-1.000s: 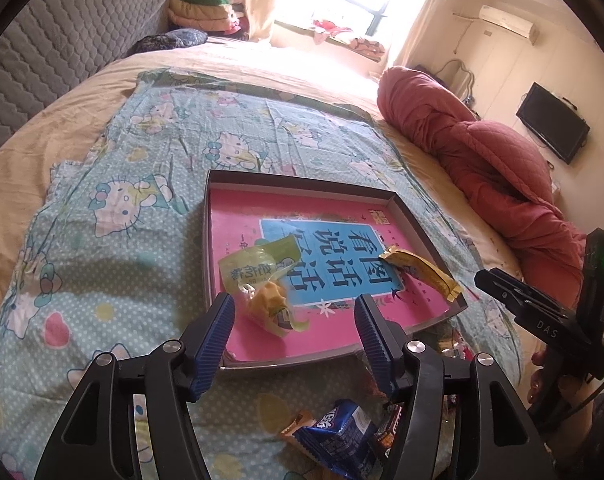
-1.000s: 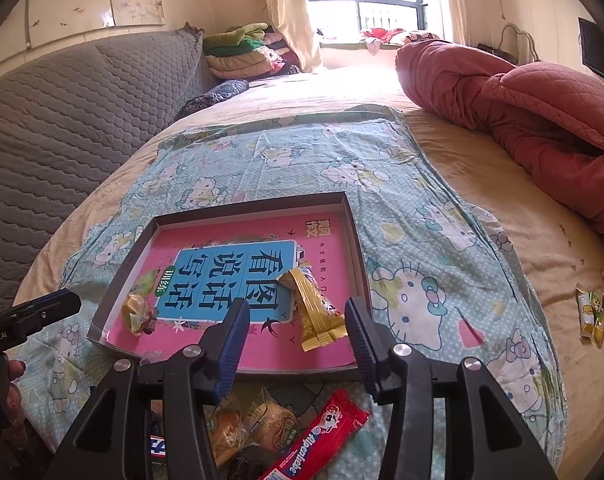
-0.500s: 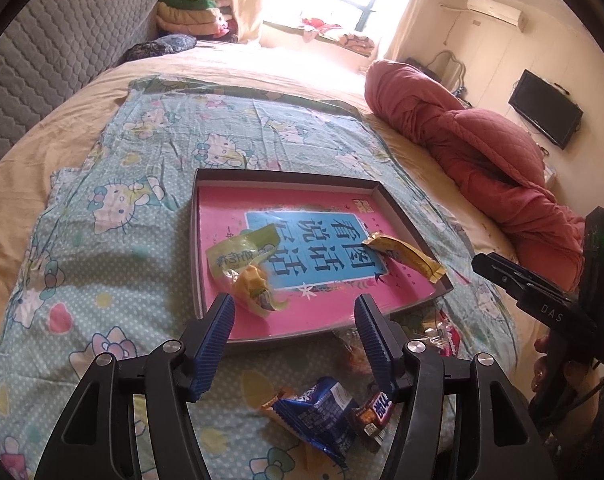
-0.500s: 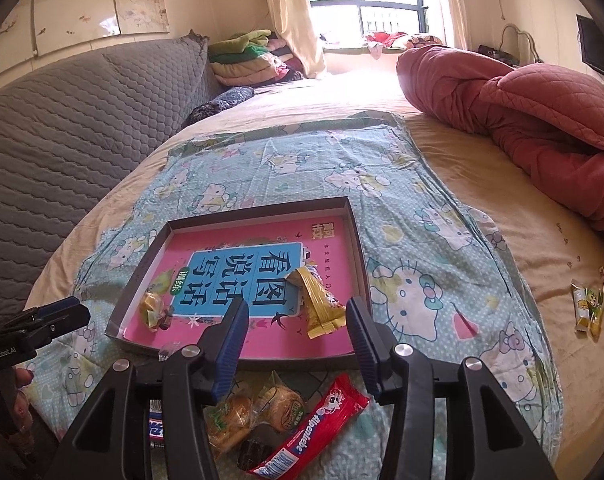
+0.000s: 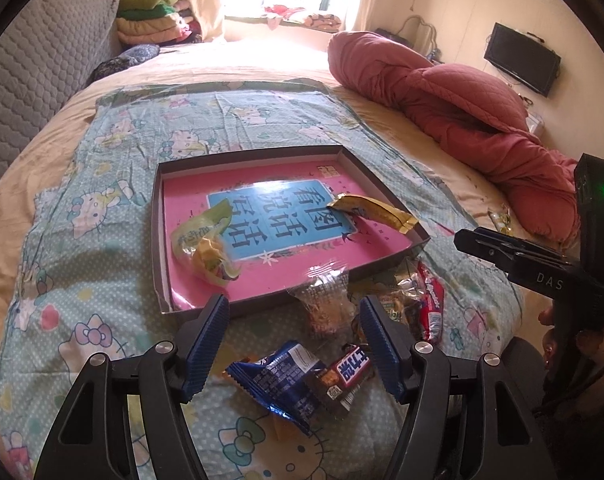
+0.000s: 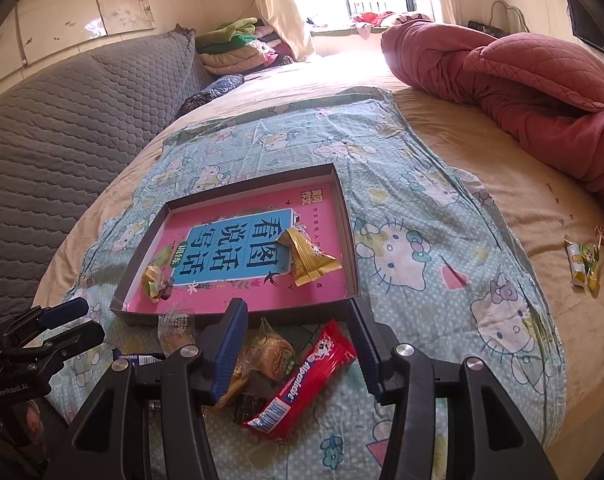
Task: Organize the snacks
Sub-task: 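Withdraw both open tools from the box back toward the snack pile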
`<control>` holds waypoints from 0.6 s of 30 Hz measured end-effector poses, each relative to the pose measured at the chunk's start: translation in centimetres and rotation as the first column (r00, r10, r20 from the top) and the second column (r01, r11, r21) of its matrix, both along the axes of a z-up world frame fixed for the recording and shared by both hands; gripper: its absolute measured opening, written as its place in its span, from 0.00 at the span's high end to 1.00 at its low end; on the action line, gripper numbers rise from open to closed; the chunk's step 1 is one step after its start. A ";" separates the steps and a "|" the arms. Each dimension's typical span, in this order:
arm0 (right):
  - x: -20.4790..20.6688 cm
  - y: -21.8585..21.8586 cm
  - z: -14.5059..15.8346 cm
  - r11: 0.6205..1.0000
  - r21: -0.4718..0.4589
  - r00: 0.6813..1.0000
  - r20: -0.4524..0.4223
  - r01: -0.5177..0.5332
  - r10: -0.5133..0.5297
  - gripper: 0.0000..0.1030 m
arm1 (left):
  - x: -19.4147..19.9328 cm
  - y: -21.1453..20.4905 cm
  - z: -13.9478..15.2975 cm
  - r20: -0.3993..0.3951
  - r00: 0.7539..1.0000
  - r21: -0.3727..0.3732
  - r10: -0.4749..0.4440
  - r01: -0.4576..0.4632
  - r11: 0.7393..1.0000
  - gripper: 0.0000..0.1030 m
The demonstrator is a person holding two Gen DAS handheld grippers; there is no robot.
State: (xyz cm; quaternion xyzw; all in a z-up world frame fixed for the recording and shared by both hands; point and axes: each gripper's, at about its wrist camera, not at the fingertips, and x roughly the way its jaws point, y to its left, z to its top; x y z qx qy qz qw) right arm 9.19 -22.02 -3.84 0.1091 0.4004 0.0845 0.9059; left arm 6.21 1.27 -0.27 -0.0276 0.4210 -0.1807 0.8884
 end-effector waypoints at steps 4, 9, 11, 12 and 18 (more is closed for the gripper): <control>-0.6 0.0 -0.3 1.000 0.010 1.000 -0.016 -0.002 0.002 0.50 | -0.6 -0.1 -0.1 -0.008 1.000 0.013 -0.005 0.005 1.000 0.32; -0.9 -0.1 -0.3 1.000 0.022 1.000 -0.027 0.001 0.000 0.50 | -1.1 -0.3 -0.4 -0.018 1.000 0.035 -0.005 0.005 0.999 0.28; -1.0 -0.2 -0.4 1.000 0.028 0.999 -0.034 0.004 -0.003 0.50 | -1.3 -0.5 -0.6 -0.022 1.000 0.044 -0.012 0.013 0.999 0.28; -1.1 -0.2 -0.5 1.000 0.030 0.999 -0.040 0.004 -0.003 0.50 | -1.3 -0.6 -0.6 -0.024 1.000 0.050 -0.017 0.019 0.999 0.28; -1.3 -0.6 -1.3 0.999 0.043 0.997 -0.078 0.018 -0.014 0.50 | -2.1 -2.0 -0.7 -0.016 0.997 0.090 -0.076 0.077 0.993 0.28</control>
